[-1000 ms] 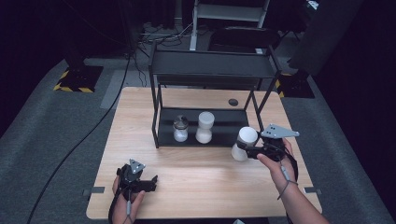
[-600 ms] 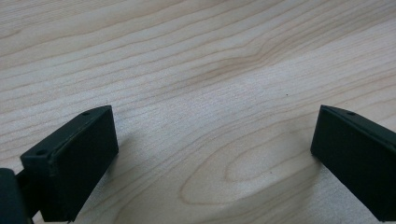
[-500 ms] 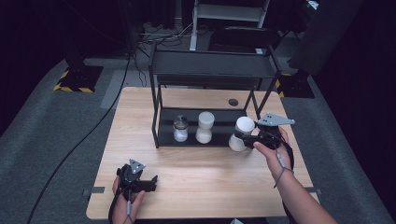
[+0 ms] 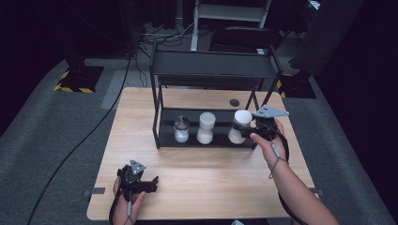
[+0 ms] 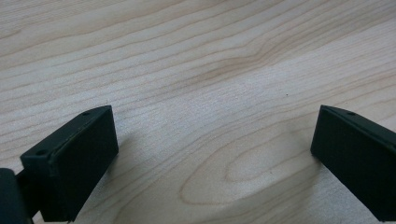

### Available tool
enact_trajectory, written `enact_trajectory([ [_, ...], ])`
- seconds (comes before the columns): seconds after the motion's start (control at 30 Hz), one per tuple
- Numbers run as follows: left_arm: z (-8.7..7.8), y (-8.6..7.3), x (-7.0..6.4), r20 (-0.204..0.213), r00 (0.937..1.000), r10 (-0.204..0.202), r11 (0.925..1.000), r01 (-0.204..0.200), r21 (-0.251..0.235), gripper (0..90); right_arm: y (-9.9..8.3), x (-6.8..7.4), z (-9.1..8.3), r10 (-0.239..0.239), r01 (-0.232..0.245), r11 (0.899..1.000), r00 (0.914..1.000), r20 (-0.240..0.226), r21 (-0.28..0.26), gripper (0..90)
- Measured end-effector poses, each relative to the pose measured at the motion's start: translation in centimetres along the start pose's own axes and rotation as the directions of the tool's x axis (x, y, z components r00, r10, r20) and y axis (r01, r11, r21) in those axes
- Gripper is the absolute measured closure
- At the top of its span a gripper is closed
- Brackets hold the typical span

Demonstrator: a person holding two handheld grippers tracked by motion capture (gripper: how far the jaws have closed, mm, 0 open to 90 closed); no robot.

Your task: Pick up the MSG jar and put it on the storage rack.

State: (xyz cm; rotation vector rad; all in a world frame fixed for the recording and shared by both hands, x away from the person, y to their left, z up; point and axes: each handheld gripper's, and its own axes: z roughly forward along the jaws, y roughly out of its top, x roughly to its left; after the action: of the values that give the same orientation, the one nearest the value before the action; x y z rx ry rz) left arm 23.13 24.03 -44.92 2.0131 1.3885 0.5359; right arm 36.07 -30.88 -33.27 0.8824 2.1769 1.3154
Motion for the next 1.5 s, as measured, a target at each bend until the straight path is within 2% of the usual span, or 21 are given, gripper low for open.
enact_trajectory([
  [0.8, 0.0, 0.0, 0.0, -0.001, 1.0000, 0.000, 1.0000, 0.000, 0.000, 0.0, -0.9, 0.5, 5.3, -0.011, 0.011, 0.999, 0.9999, -0.002, 0.050, 33.3],
  [1.5, 0.0, 0.0, 0.0, -0.001, 1.0000, 0.000, 1.0000, 0.000, 0.001, 0.0, -1.9, 0.2, 6.7, 0.030, -0.030, 0.997, 0.9995, 0.010, 0.072, 33.3],
])
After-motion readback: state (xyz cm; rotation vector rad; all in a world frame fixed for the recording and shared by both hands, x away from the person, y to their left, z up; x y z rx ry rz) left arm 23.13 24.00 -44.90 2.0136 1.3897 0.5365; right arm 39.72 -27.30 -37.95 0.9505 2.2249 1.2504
